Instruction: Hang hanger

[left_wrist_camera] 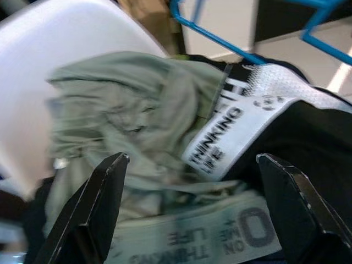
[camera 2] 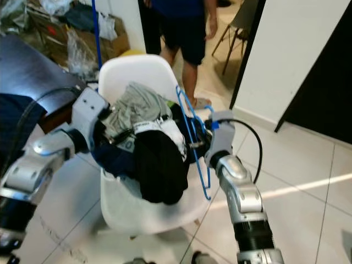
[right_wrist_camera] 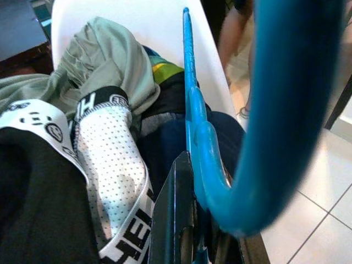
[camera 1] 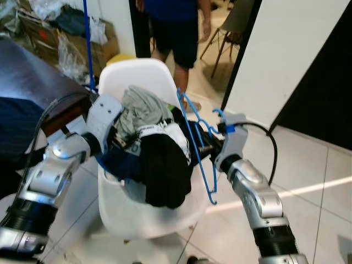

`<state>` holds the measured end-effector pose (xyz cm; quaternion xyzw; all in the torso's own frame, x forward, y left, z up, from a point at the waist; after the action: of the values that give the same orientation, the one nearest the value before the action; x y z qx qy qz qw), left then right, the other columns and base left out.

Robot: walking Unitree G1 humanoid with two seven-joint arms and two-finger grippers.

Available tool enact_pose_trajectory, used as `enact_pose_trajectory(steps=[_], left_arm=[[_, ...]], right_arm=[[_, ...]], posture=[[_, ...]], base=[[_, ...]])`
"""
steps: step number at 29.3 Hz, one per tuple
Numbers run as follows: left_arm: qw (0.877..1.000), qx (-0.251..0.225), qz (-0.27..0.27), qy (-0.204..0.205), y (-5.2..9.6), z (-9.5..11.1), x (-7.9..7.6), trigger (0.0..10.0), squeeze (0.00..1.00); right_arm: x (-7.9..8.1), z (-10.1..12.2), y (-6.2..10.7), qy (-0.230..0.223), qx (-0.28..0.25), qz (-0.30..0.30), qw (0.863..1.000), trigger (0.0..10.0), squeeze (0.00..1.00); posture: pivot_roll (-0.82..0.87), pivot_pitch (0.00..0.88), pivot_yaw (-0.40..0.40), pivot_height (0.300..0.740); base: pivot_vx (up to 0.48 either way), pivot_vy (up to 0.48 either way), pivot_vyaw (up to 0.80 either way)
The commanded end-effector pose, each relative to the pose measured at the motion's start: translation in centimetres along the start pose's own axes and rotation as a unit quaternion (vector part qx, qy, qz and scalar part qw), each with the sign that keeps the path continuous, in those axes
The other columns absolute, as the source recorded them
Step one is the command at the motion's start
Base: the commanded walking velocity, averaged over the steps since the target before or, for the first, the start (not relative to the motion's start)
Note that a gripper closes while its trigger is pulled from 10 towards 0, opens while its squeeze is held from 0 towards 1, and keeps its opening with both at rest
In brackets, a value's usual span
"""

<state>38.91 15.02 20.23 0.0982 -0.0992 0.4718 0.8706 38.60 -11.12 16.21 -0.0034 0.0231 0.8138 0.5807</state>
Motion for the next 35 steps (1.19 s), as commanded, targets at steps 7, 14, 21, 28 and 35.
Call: enact_pose_trajectory(steps=[7, 14, 21, 28, 35], left_arm=[[0.998, -0.022, -0.049, 0.035, -1.7, -0.7, -0.4, 10.0, 0.0], [0.995, -0.033, -0.089, 0.014, -2.7, -0.3, -0.6, 10.0, 0.0], [0.987, -0.033, -0.159, -0.008, -2.9, -0.2, -1.8, 10.0, 0.0], [0.985, -0.004, -0.167, -0.039, -2.9, -0.9, -0.4, 10.0, 0.0], [0.989, 0.013, -0.145, -0.027, -2.8, -1.8, 0.6, 10.0, 0.0]], right_arm=[[-0.1, -0.5, 1.0, -0.01, 0.013, 0.0, 1.0, 10.0, 0.0], [-0.2, -0.5, 1.5, -0.01, 0.016, -0.004, 1.0, 10.0, 0.0], [-0.2, -0.4, 1.7, -0.01, 0.018, -0.005, 1.0, 10.0, 0.0], [-0.2, -0.3, 2.1, -0.01, 0.021, -0.008, 1.0, 10.0, 0.0], [-0.2, -0.3, 2.3, -0.009, 0.023, -0.009, 1.0, 10.0, 0.0]], posture=[[-0.07, 0.227, 0.015, 0.74], [-0.08, 0.244, 0.015, 0.74], [-0.09, 0.251, 0.018, 0.74], [-0.1, 0.256, 0.023, 0.74], [-0.11, 0.259, 0.022, 0.74]], base=[[0.0, 0.0, 0.0], [0.0, 0.0, 0.0], [0.0, 0.0, 0.0], [0.0, 0.0, 0.0], [0.0, 0.0, 0.0]])
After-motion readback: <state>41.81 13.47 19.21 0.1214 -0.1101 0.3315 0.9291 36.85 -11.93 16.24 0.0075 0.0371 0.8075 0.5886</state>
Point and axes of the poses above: a point about 5 cm out from each wrist's last joint towards the gripper, its own y axis pointing back from the gripper into the wrist, its own z axis along the axis of the wrist's last joint, x = y × z, the point moved 6 cm from there along -y, pointing out of the wrist towards the gripper, and after that the axes turned 5 degrees about y, right-handed, at the moved point
